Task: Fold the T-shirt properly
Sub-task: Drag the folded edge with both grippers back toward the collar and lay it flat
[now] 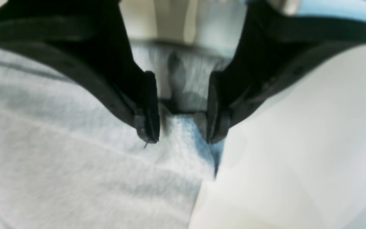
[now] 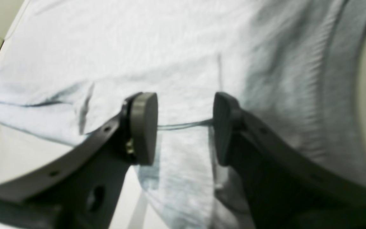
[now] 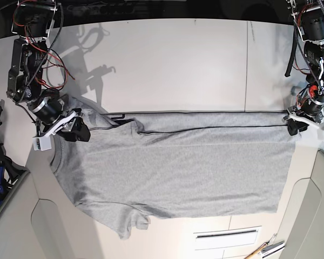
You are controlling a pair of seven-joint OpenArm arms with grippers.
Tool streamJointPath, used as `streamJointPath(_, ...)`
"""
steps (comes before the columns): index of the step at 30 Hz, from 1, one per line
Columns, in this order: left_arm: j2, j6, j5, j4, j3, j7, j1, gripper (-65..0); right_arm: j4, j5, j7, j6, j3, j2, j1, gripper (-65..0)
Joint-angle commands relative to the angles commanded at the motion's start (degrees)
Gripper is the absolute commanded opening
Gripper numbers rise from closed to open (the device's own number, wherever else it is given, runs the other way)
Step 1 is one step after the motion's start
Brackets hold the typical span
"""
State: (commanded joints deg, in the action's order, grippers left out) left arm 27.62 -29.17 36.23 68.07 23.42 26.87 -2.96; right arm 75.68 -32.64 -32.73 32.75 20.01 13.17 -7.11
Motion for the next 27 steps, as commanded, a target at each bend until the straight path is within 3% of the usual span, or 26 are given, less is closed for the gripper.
streamJointPath(3, 0.0, 0.0, 5.9, 1.4, 5.8, 8.1, 0.1, -37.6, 2.9, -2.9, -6.2, 0.00, 6.3, 0.0, 0.0, -37.0)
streamJointPath(6, 0.0, 0.0, 10.3, 1.4, 11.8, 11.7, 0.2, -37.6, 3.4, -5.5, -9.0, -0.35, 13.2, 0.2, 0.2, -37.0)
streamJointPath(7, 0.0, 0.0, 10.3, 1.4, 13.2, 12.3, 0.3, -37.6, 3.4, -5.5, -9.4, -1.31, 14.8, 0.2, 0.6, -37.0)
streamJointPath(9, -0.2, 0.0, 10.3, 1.4, 14.4, 12.4, 0.7, -37.6, 3.3, -5.3, -9.3, -3.02, 16.5, 0.2, 2.2, -36.9)
streamJointPath(11, -0.5, 0.0, 10.3, 1.4, 14.4, 12.4, 1.4, -37.6, 3.3, -5.3, -9.2, -2.95, 16.7, 0.2, 4.4, -36.8)
streamJointPath(14, -2.1, 0.0, 10.1, 1.4, 14.4, 11.8, 2.1, -37.1, 3.2, -5.5, -7.6, -2.99, 16.7, 0.1, 7.6, -29.8)
streamJointPath(20, -5.0, 0.0, 7.5, 1.3, 14.4, 9.9, 2.7, -27.2, 0.4, -5.3, -6.2, -3.02, 16.7, 0.0, 8.9, -27.2)
streamJointPath(24, -5.6, 0.0, 7.2, 1.2, 14.4, 8.2, 3.6, -27.2, -4.7, -7.4, -5.6, -2.89, 16.7, 0.0, 8.4, -27.2)
streamJointPath(27, -5.6, 0.0, 7.2, 1.2, 13.3, 7.3, 3.6, -27.2, -6.2, -10.1, -5.6, -1.25, 15.9, 0.0, 8.2, -27.2)
